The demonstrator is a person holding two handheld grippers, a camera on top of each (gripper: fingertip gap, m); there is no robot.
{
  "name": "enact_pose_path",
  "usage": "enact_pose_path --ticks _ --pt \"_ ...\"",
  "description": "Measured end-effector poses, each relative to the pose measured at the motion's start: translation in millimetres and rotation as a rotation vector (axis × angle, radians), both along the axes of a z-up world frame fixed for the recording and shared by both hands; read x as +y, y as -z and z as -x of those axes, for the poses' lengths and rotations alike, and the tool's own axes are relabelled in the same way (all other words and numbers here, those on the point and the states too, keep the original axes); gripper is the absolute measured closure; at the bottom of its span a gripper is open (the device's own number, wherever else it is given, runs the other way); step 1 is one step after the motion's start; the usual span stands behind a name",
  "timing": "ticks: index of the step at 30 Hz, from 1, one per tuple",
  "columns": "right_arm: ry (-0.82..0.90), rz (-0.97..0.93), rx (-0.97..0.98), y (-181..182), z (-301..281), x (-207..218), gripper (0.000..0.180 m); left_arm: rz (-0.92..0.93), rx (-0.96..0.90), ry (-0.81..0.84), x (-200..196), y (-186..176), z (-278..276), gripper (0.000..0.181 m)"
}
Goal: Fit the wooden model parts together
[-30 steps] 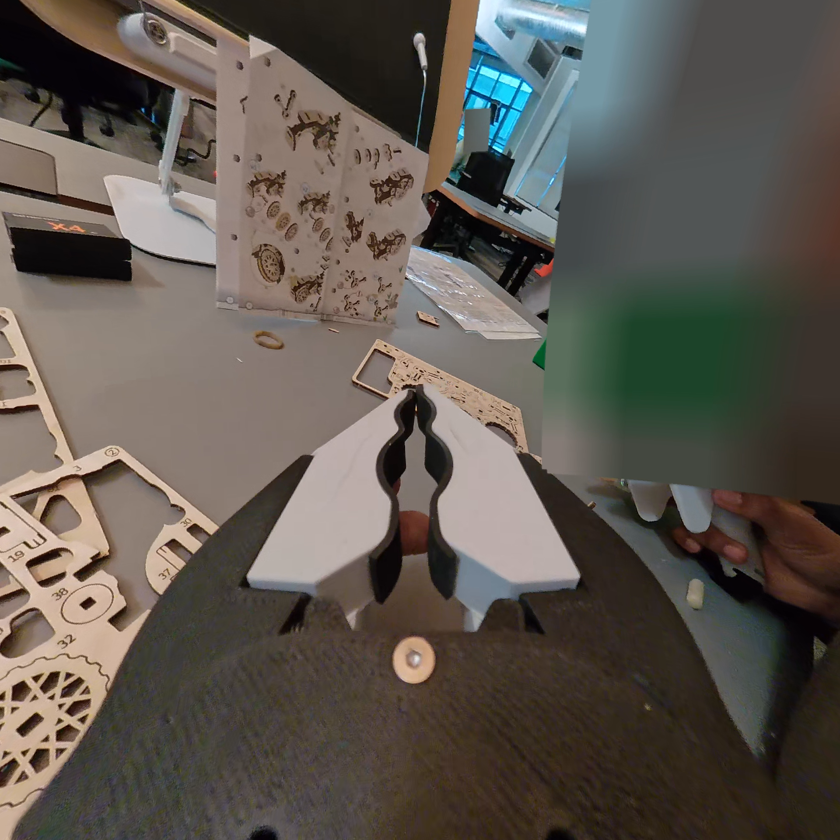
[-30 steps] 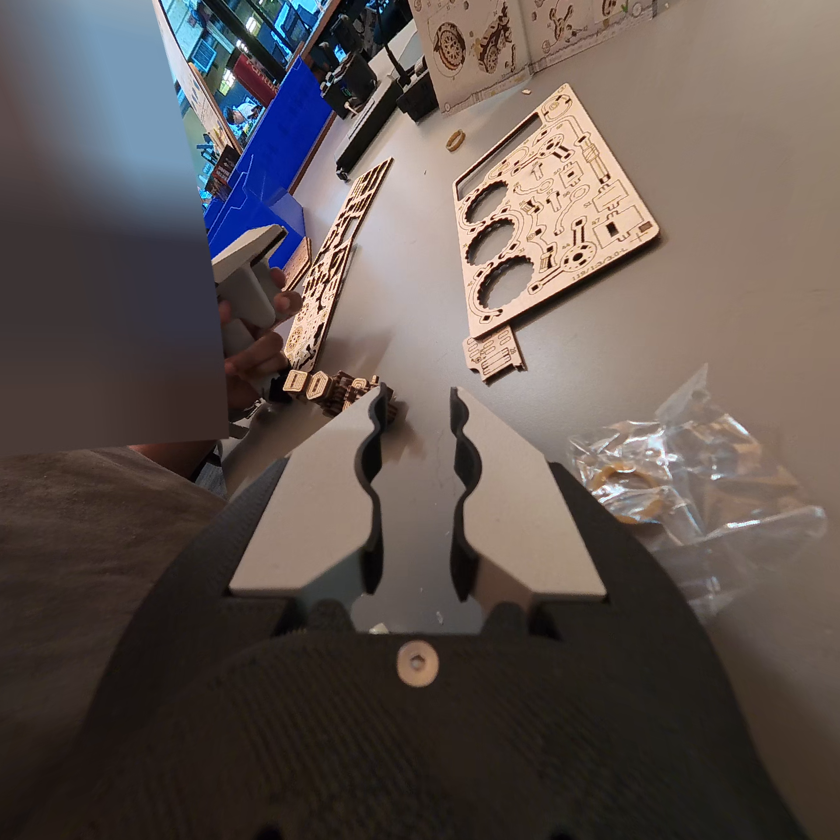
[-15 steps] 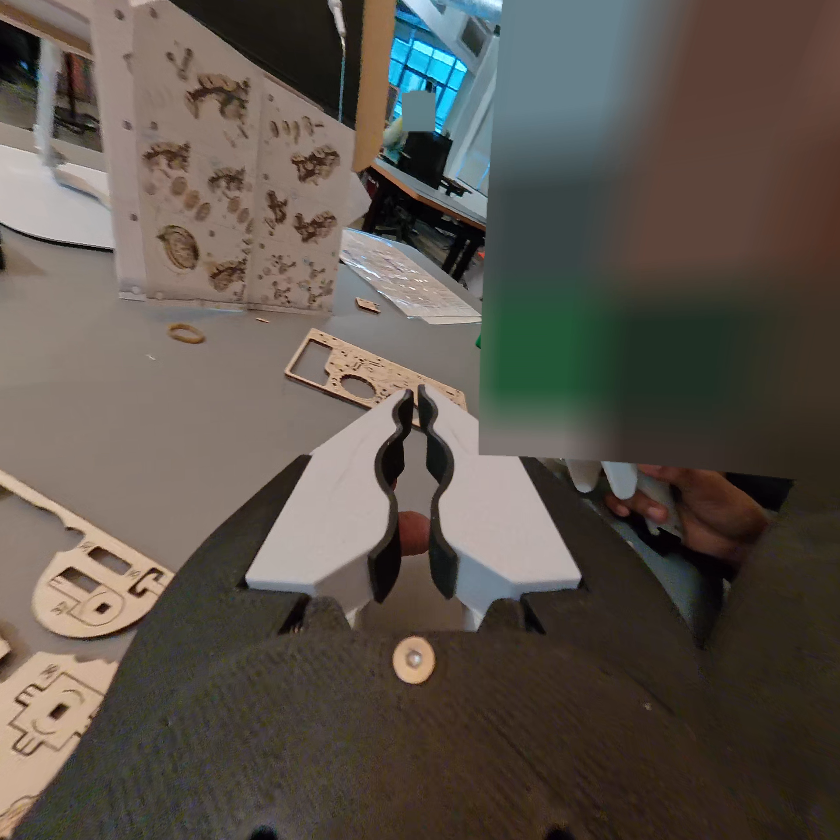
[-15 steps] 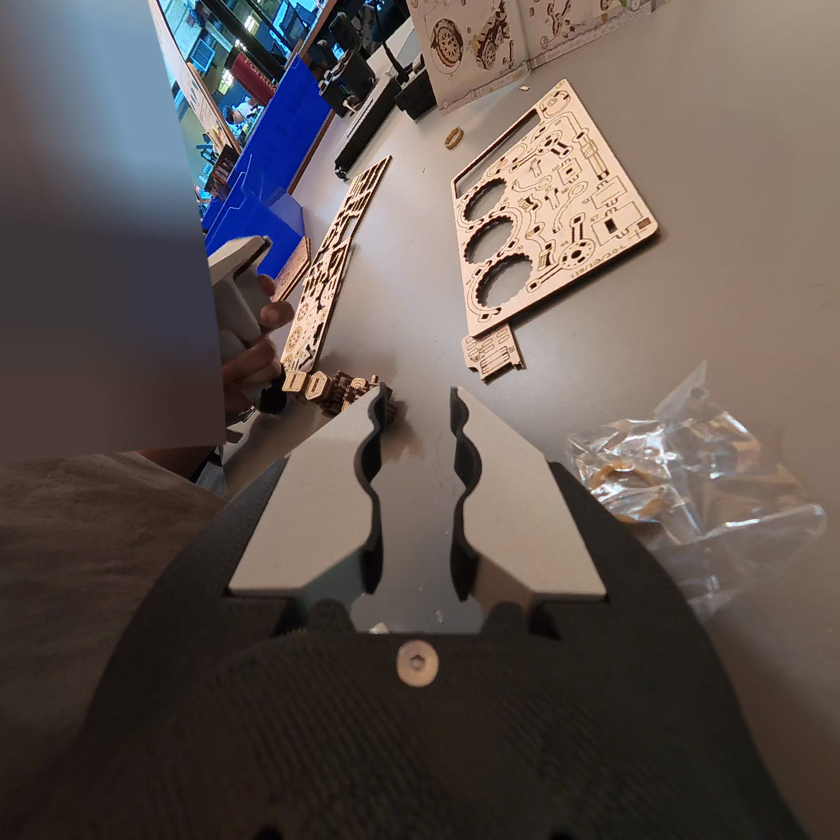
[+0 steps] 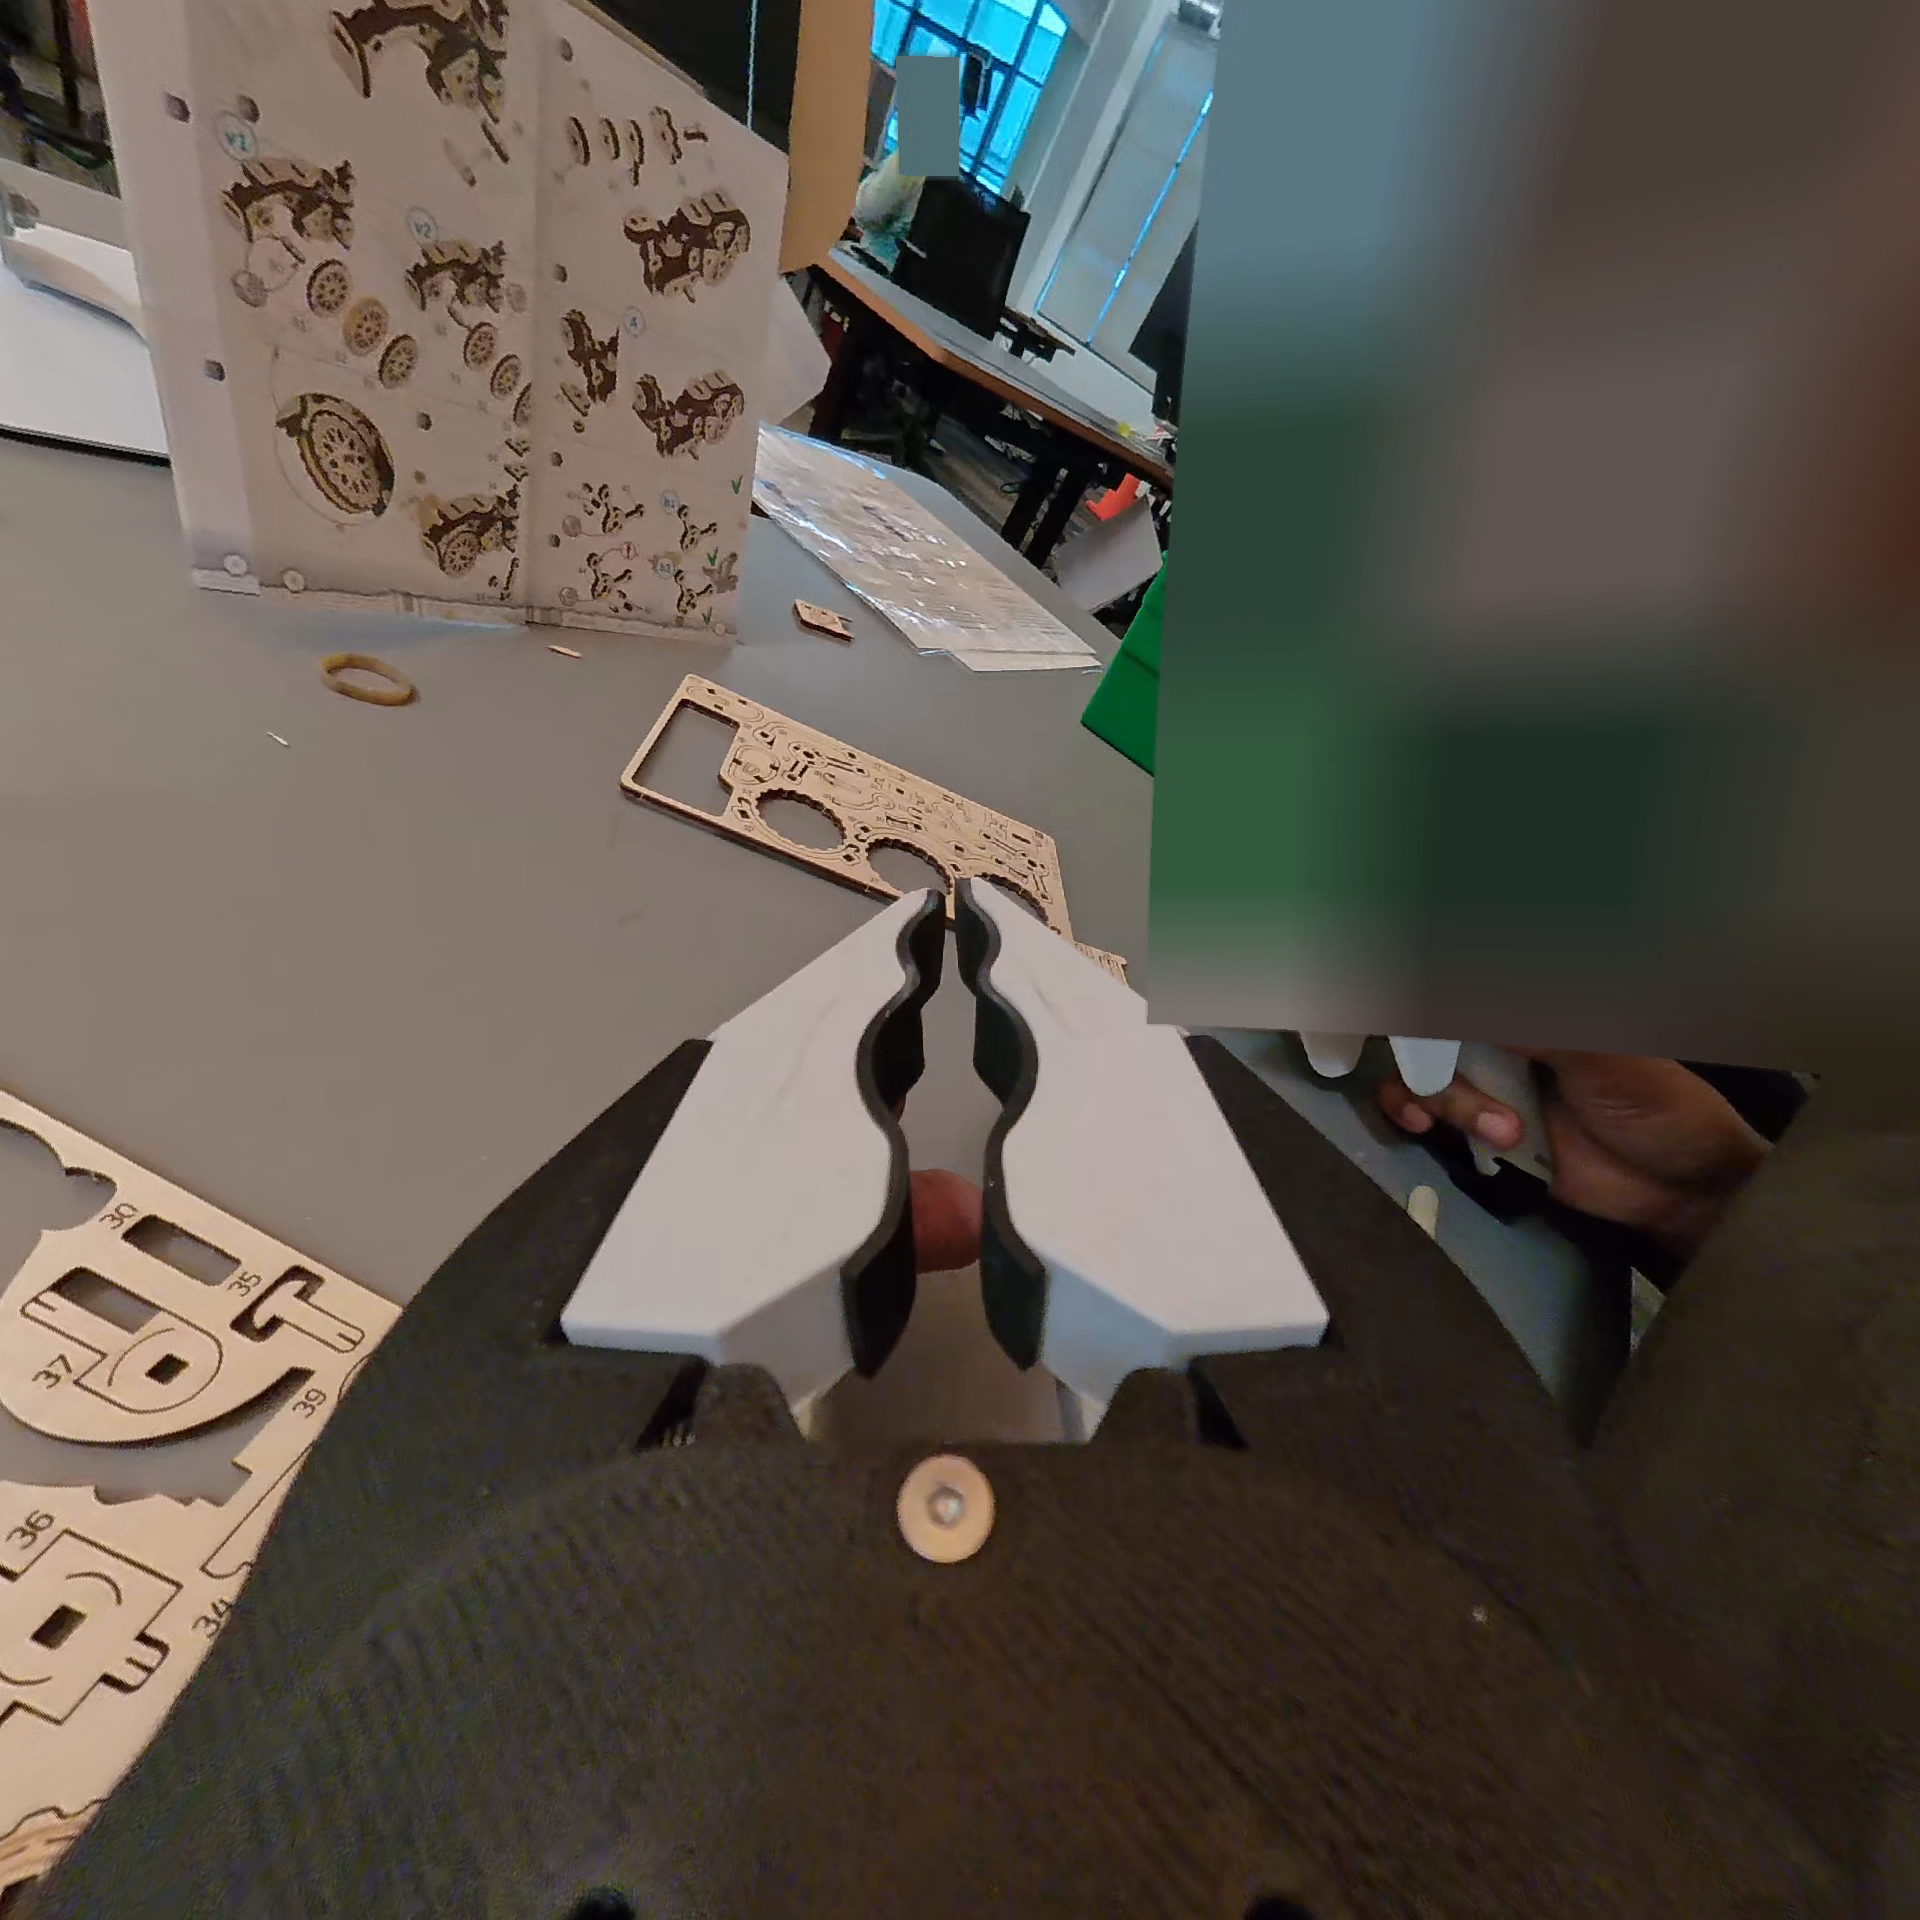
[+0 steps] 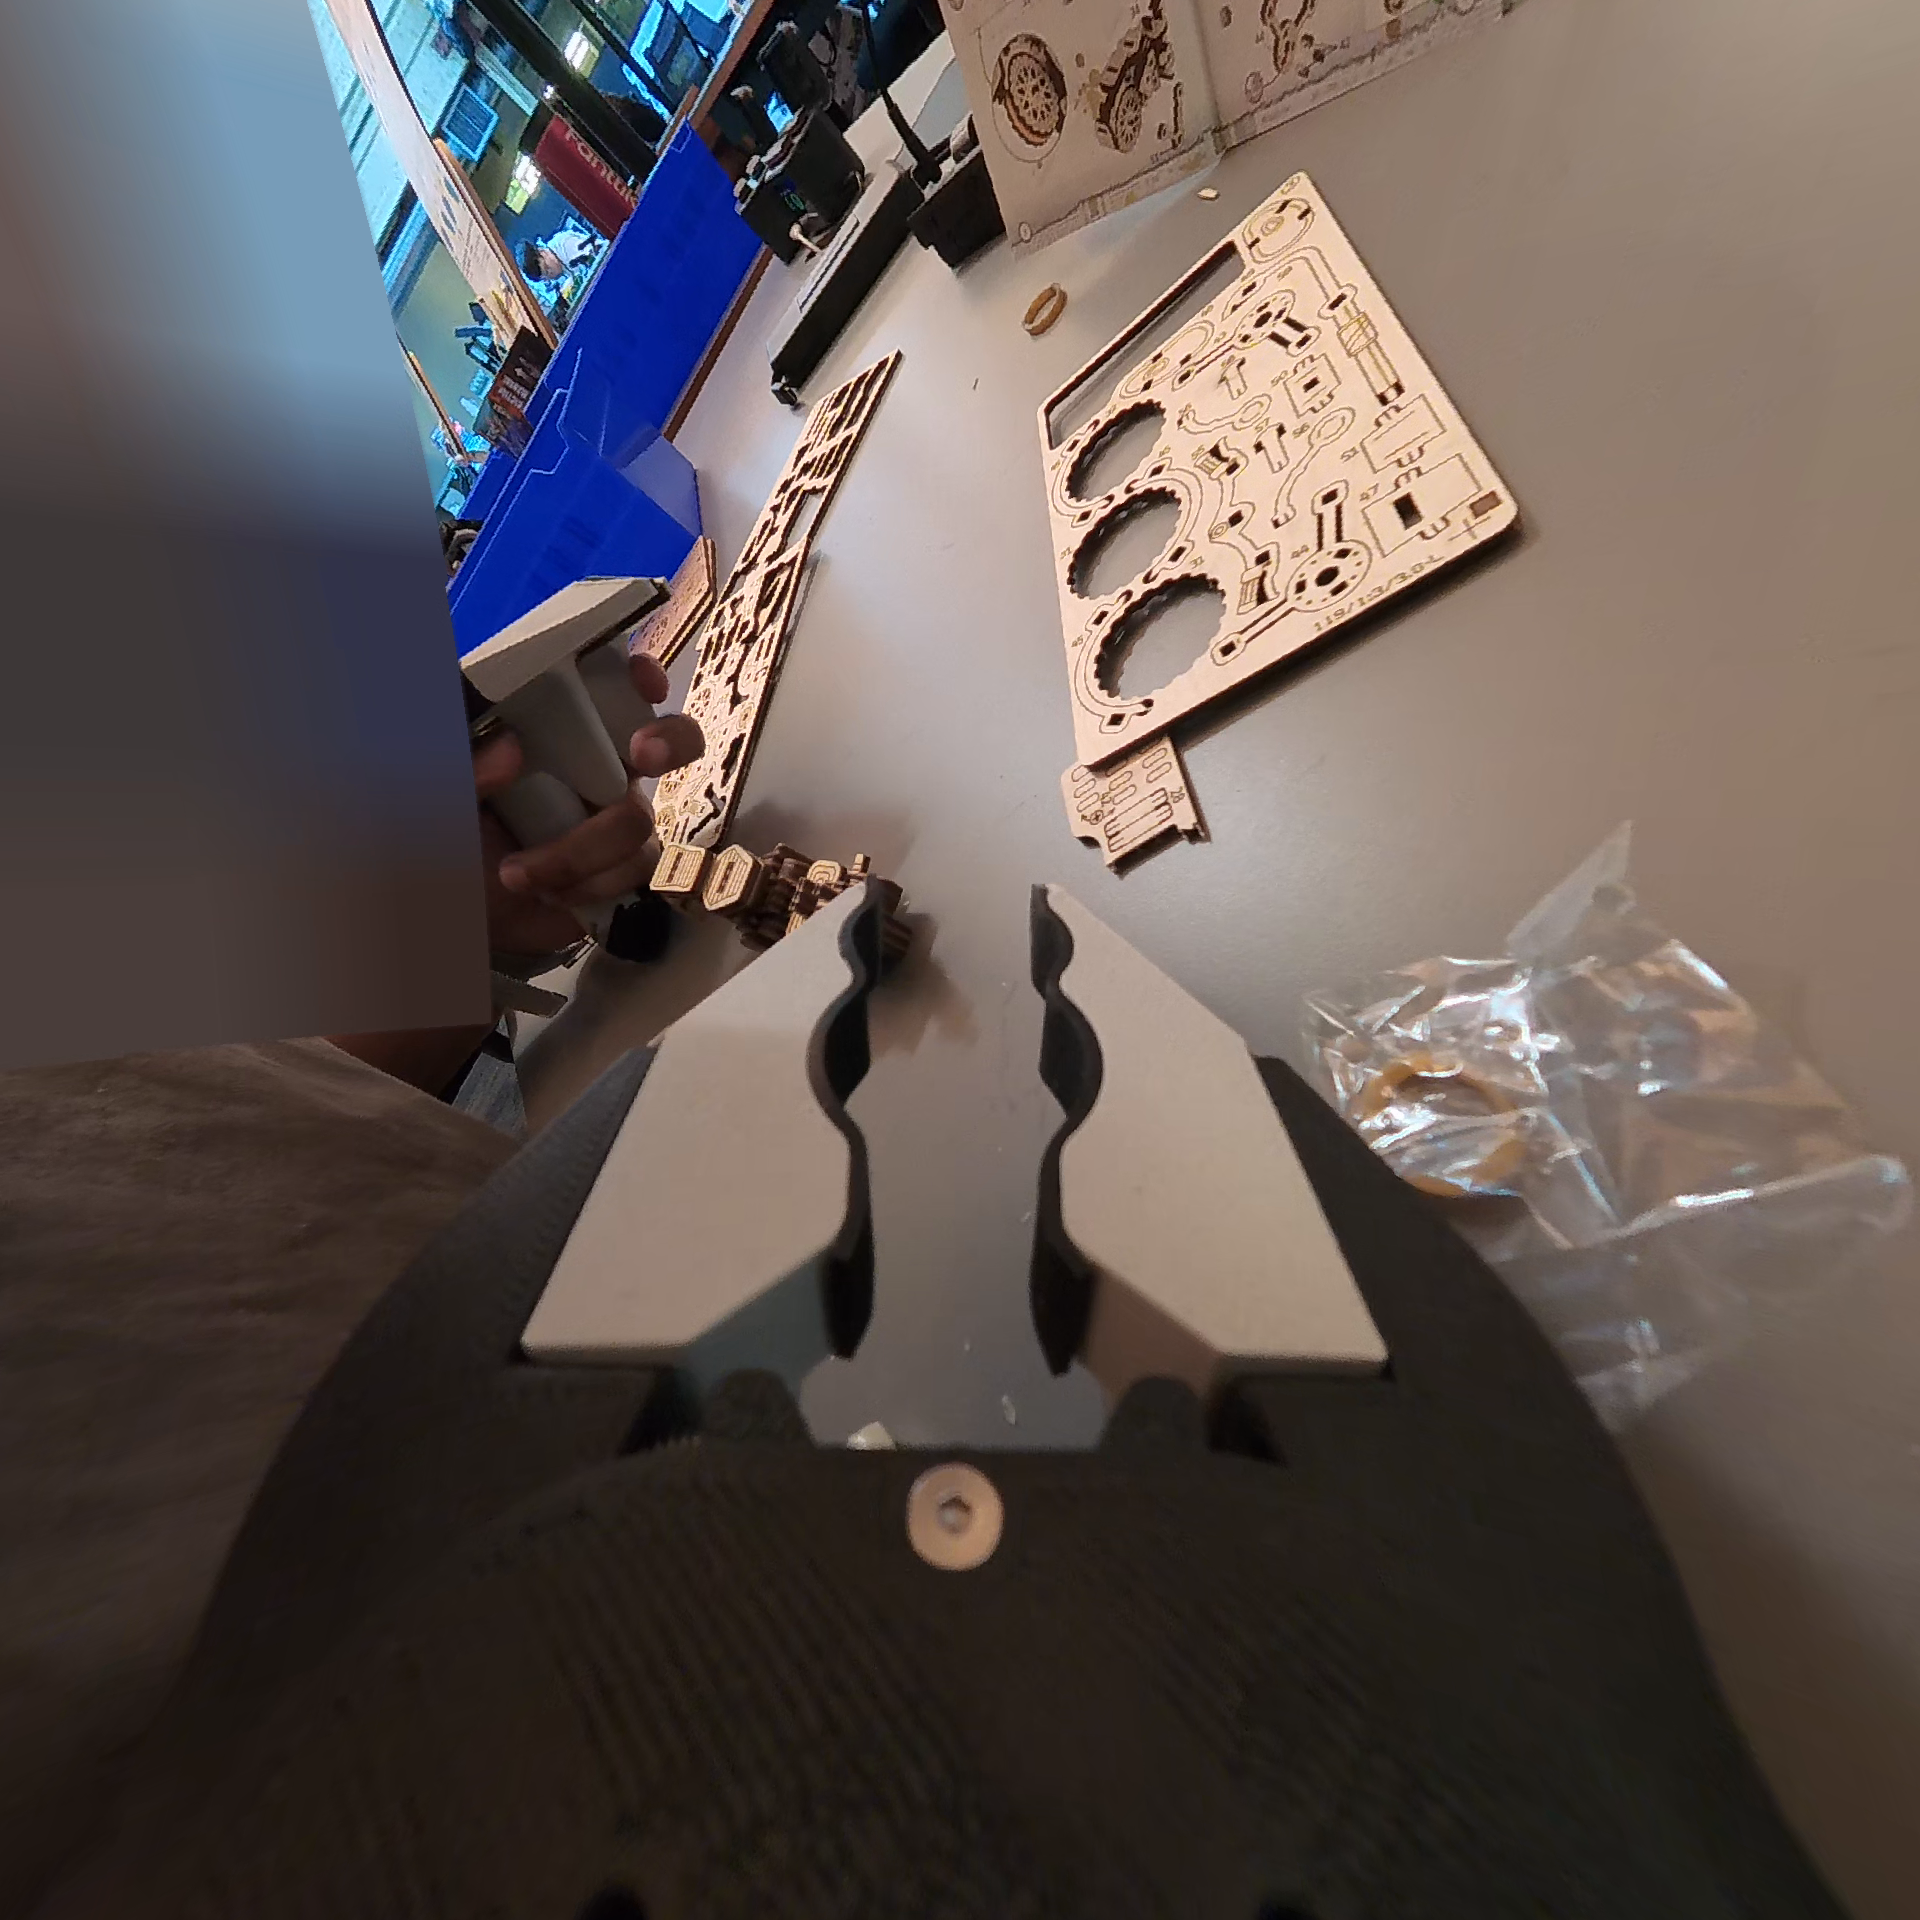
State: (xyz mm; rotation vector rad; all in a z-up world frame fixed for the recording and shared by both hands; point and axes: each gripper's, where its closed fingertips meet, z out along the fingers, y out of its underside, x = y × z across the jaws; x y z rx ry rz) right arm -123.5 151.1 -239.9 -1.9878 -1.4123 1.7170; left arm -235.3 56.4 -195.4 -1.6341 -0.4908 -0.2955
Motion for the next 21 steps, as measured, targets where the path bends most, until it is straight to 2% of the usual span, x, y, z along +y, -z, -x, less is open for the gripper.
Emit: enact_pose_path --ticks 21 --pt "-0.003 0.007 -0.012 1.9 1.0 0.3 0.152 0.017 0.006 0.001 1.3 2.0 -0.5 0.181"
